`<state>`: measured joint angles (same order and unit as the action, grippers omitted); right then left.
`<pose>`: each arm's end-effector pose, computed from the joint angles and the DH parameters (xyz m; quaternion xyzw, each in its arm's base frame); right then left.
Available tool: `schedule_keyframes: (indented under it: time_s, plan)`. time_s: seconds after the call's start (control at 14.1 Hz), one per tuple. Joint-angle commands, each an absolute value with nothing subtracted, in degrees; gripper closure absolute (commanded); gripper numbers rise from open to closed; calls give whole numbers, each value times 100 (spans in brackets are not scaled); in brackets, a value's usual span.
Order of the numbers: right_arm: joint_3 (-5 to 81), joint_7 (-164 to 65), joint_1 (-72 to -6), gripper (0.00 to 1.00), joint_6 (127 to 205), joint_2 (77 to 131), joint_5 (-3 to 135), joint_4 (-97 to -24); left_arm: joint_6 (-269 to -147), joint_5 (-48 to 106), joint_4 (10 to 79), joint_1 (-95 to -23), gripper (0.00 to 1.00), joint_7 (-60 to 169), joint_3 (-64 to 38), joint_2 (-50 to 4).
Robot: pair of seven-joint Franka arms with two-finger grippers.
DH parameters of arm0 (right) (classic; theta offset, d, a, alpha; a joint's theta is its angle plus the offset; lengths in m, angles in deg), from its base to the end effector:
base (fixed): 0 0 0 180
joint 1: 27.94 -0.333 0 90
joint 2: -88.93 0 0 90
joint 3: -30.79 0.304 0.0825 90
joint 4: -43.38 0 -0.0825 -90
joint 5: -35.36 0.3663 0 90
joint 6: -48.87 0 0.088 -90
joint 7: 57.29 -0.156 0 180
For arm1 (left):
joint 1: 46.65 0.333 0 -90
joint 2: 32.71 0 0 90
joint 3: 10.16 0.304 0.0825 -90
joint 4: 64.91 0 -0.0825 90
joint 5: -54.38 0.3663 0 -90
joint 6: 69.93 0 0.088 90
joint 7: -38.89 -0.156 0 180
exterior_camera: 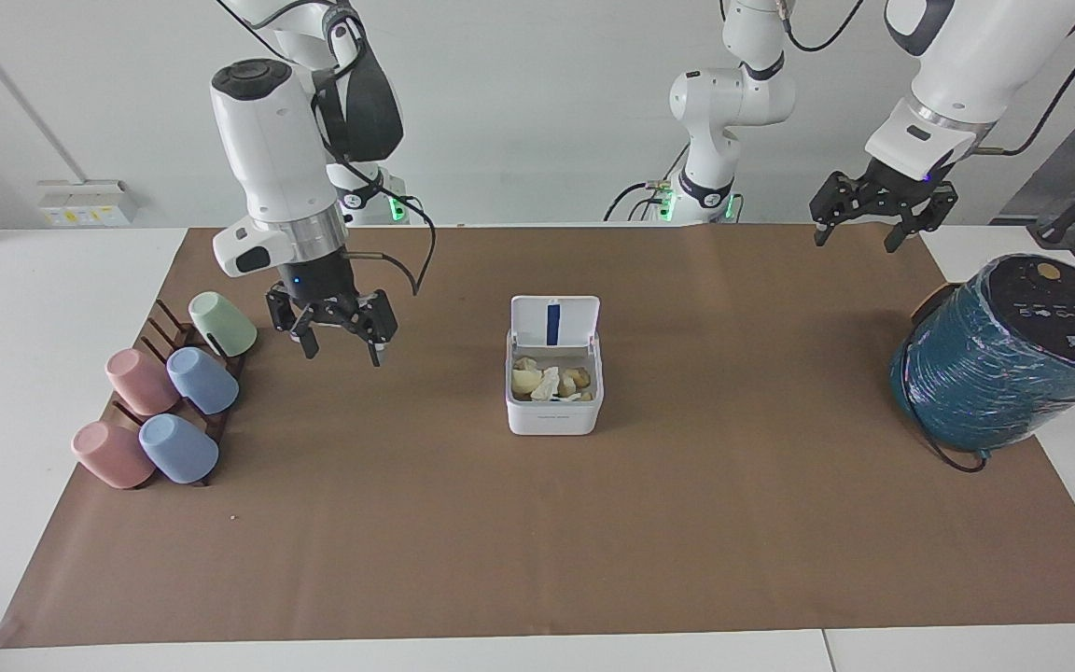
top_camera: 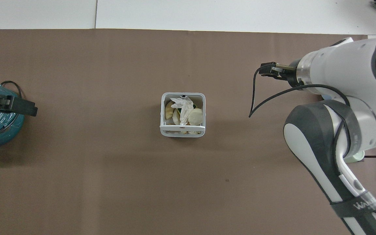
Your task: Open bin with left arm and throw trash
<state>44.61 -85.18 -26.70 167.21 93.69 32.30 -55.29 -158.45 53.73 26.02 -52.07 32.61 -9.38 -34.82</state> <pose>0.5950 0.1237 0.4976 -0.9834 0.1243 -0.1281 0.0310 0.5211 -0.0440 0.5734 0.9954 -0.0953 -0.0025 0.0060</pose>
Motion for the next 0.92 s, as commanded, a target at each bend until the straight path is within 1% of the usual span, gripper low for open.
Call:
schedule_keyframes:
  time_s: [0.0,0.21,0.28,0.57,0.85]
  plan:
    - [4512,-8497,-2574,0,16131,9114,3140,-5323,-15844,5490,2632,-5149,0,3247,-972,-3552]
    - [4336,-8497,-2513,0,14999,9087,3140,-4656,-15844,5499,2641,-5140,0,3247,-963,-3552]
    - [4249,-8471,-2469,0,14769,9078,3157,-4549,-15826,5508,2659,-5140,0,3221,-963,-3560]
    - [4160,-8156,-2056,0,14249,8736,3263,-4548,-15791,5508,2659,-5201,0,3238,-972,-3561]
    - [4029,-8005,-1915,0,13976,8524,3413,-4548,-15782,5508,2659,-5158,0,3238,-972,-3561]
